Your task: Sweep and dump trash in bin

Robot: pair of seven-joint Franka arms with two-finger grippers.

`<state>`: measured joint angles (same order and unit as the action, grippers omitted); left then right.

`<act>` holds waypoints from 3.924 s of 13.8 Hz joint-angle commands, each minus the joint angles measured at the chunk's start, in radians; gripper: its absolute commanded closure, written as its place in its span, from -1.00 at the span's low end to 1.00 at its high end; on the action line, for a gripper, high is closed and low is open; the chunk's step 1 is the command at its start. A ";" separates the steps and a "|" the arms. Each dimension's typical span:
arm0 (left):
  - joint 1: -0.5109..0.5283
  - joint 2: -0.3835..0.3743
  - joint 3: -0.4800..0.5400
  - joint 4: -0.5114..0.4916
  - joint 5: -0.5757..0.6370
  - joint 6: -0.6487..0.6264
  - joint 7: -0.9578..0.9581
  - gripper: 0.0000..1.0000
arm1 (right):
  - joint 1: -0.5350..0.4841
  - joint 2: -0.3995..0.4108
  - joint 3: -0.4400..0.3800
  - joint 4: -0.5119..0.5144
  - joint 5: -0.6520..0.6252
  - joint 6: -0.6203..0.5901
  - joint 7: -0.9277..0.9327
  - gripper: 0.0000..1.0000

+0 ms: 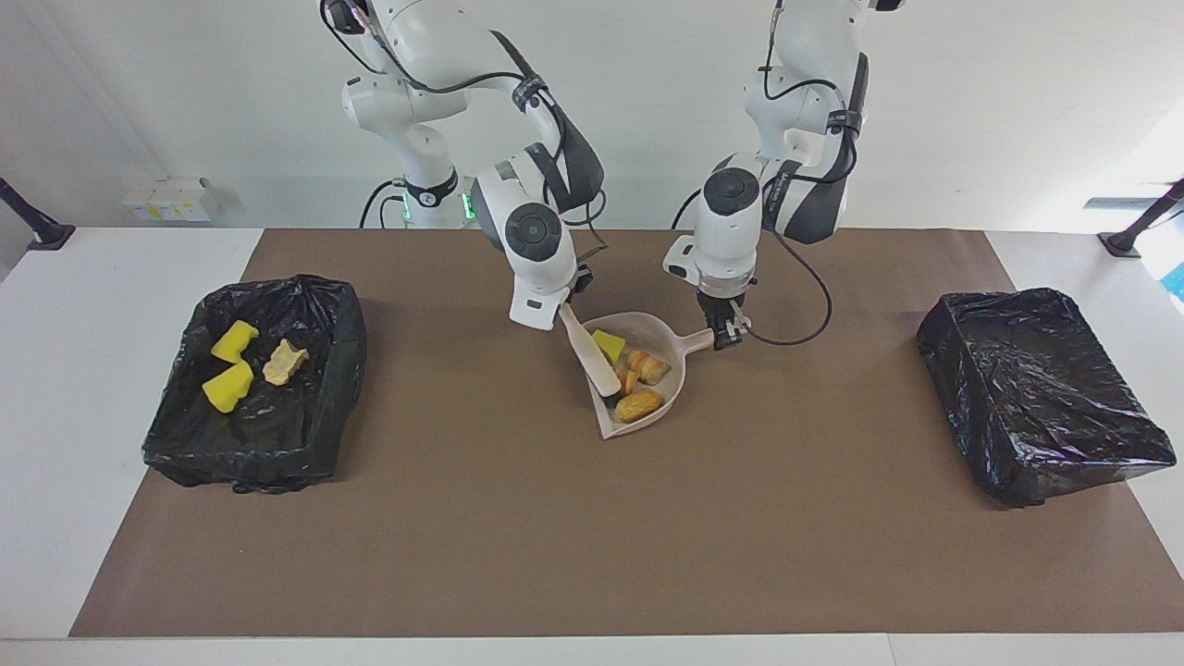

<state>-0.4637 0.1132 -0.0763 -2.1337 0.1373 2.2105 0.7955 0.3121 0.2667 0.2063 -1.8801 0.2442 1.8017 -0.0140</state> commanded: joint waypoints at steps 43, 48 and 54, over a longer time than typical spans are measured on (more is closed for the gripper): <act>0.980 0.017 0.007 0.472 -0.440 -0.555 1.299 1.00 | 0.063 -0.156 -0.001 -0.122 -0.268 0.277 0.608 -1.00; 1.091 0.124 0.007 0.688 -0.426 -0.655 1.397 1.00 | -0.086 -0.158 0.001 -0.019 -0.312 0.189 0.507 -1.00; 1.108 0.221 0.016 0.863 -0.325 -0.597 1.397 1.00 | -0.189 -0.159 -0.001 0.085 -0.312 0.127 0.479 -1.00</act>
<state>0.6362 0.2896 -0.0540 -1.3595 -0.2306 1.6138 2.1785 0.1707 0.1083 0.1948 -1.8468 -0.0542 1.9739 0.5010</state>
